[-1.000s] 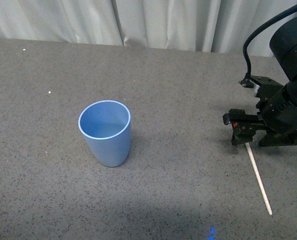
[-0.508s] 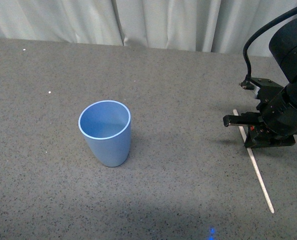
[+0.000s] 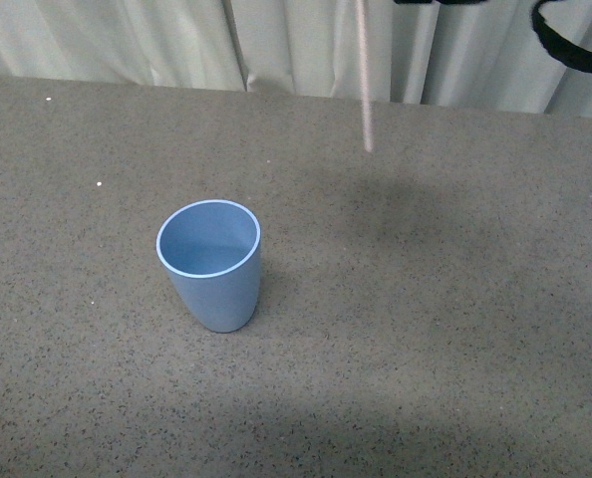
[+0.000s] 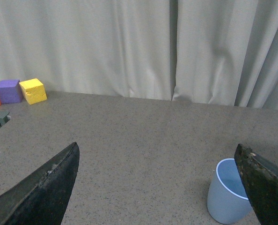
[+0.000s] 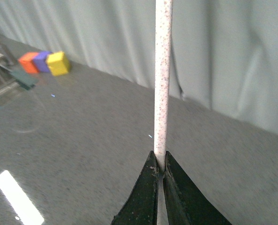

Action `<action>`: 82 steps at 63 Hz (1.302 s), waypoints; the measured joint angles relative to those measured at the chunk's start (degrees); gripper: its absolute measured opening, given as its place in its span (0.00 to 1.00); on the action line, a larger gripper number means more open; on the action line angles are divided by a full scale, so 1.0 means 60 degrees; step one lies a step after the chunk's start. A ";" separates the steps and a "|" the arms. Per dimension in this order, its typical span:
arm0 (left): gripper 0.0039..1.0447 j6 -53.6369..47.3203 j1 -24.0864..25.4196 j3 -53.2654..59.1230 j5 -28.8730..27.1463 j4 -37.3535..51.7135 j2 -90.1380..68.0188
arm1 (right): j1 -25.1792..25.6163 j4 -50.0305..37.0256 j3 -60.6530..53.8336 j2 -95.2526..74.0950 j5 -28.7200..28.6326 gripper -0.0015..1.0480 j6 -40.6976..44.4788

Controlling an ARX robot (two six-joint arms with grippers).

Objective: Transfer chopsticks to blue cup

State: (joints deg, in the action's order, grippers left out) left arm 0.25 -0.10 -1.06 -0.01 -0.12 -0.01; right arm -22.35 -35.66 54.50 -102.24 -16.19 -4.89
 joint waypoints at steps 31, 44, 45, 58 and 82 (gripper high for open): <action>0.94 0.0000 0.0000 0.0000 -0.0004 0.0000 0.0000 | -0.1982 -0.1657 0.0455 -0.1690 -0.0561 0.01 -0.0168; 0.94 0.0000 0.0000 0.0000 -0.0004 0.0000 0.0000 | -0.2116 -0.1293 0.0499 -0.2124 -0.0474 0.01 -0.0182; 0.94 0.0000 0.0000 0.0000 -0.0004 0.0000 0.0000 | -0.2116 -0.1249 0.0499 -0.2160 -0.0481 0.01 -0.0171; 0.94 0.0000 0.0000 0.0000 0.0000 0.0000 0.0000 | -0.2116 -0.1100 0.0495 -0.2295 -0.0572 0.01 -0.0146; 0.94 0.0000 0.0000 0.0000 0.0000 0.0000 0.0000 | -0.2157 -0.1016 0.0364 -0.2051 -0.0831 0.63 -0.0131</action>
State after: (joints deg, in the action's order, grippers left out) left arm 0.25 -0.10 -1.06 -0.01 -0.12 -0.01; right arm -35.29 -41.76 56.69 -114.54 -21.17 -5.67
